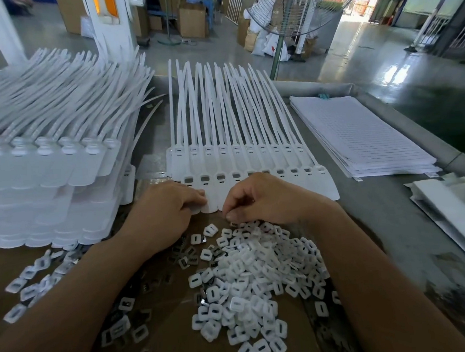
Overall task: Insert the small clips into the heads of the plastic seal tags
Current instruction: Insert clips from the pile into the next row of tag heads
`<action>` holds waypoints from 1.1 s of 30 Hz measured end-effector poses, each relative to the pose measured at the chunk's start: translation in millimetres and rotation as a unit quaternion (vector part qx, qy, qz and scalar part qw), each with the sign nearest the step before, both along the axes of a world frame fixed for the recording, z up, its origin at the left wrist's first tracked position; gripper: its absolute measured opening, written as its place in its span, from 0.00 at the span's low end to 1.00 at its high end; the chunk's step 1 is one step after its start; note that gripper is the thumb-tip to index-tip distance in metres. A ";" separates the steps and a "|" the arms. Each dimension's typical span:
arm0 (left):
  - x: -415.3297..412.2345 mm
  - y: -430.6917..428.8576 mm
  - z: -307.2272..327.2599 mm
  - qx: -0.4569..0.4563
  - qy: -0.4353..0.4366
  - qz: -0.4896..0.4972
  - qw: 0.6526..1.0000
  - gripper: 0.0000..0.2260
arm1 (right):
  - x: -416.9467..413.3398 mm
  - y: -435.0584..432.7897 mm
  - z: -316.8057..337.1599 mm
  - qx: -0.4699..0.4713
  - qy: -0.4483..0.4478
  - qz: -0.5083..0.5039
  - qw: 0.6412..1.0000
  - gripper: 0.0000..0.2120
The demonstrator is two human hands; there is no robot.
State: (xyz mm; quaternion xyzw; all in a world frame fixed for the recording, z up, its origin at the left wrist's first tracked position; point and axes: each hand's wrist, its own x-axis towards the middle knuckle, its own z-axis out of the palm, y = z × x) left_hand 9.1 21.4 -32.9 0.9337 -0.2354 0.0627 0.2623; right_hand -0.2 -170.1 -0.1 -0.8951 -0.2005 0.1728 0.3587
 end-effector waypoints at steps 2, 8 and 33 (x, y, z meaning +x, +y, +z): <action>0.1 -0.3 0.2 -0.002 0.001 0.000 1.000 0.15 | -0.1 -0.3 1.2 0.006 -0.007 -0.009 1.000 0.06; 0.1 0.2 -1.2 -0.010 0.011 0.003 1.000 0.16 | 4.3 -13.0 2.8 0.046 -0.066 -0.110 0.991 0.09; 1.0 0.4 -2.9 -0.014 0.009 0.000 1.000 0.14 | 18.3 -109.6 -4.2 0.101 -0.169 -0.520 0.831 0.05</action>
